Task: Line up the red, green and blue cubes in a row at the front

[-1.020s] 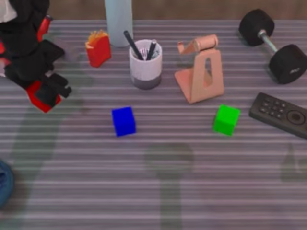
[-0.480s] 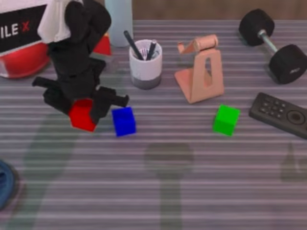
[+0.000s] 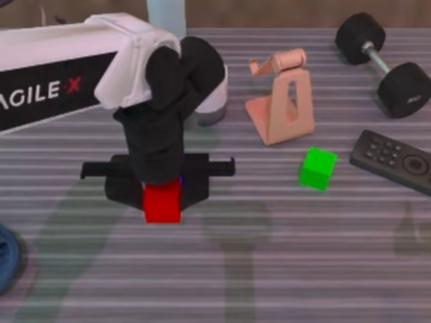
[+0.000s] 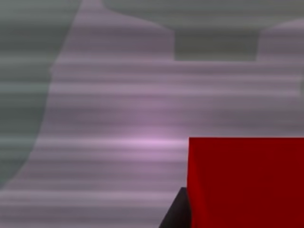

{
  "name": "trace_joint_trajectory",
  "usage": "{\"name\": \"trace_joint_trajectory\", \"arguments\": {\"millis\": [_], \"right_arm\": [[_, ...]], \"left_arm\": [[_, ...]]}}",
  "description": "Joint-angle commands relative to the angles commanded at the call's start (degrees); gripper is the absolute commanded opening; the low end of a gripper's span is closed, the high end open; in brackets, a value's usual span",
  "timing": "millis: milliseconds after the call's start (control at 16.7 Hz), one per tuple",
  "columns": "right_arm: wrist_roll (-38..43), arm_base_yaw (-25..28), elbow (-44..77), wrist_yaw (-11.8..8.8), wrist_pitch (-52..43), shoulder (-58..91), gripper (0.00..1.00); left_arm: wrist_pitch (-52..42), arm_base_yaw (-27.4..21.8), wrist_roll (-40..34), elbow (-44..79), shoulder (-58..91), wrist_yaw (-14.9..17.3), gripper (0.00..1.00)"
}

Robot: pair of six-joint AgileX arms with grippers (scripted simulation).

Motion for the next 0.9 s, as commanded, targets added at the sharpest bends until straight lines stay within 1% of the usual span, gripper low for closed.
{"name": "trace_joint_trajectory", "arguments": {"millis": [120,480,600,780,900], "right_arm": [[0.0,0.0,0.0,0.0,0.0,0.0,1.0],[0.0,0.0,0.0,0.0,0.0,0.0,1.0],[0.0,0.0,0.0,0.0,0.0,0.0,1.0],[0.0,0.0,0.0,0.0,0.0,0.0,1.0],[0.0,0.0,0.0,0.0,0.0,0.0,1.0]], "left_arm": [[0.33,-1.19,-2.17,-0.79,-1.0,-0.13,0.0],[1.24,-1.11,-2.07,-1.39,-0.52,-0.12,0.0],[4.58,-1.0,-2.06,-3.47,0.61,-0.12,0.0],[12.03,-0.89,-1.98,-7.69,3.13,-0.09,0.0],[14.76,-0.9,-1.91,-9.65,4.37,-0.1,0.0]]}}
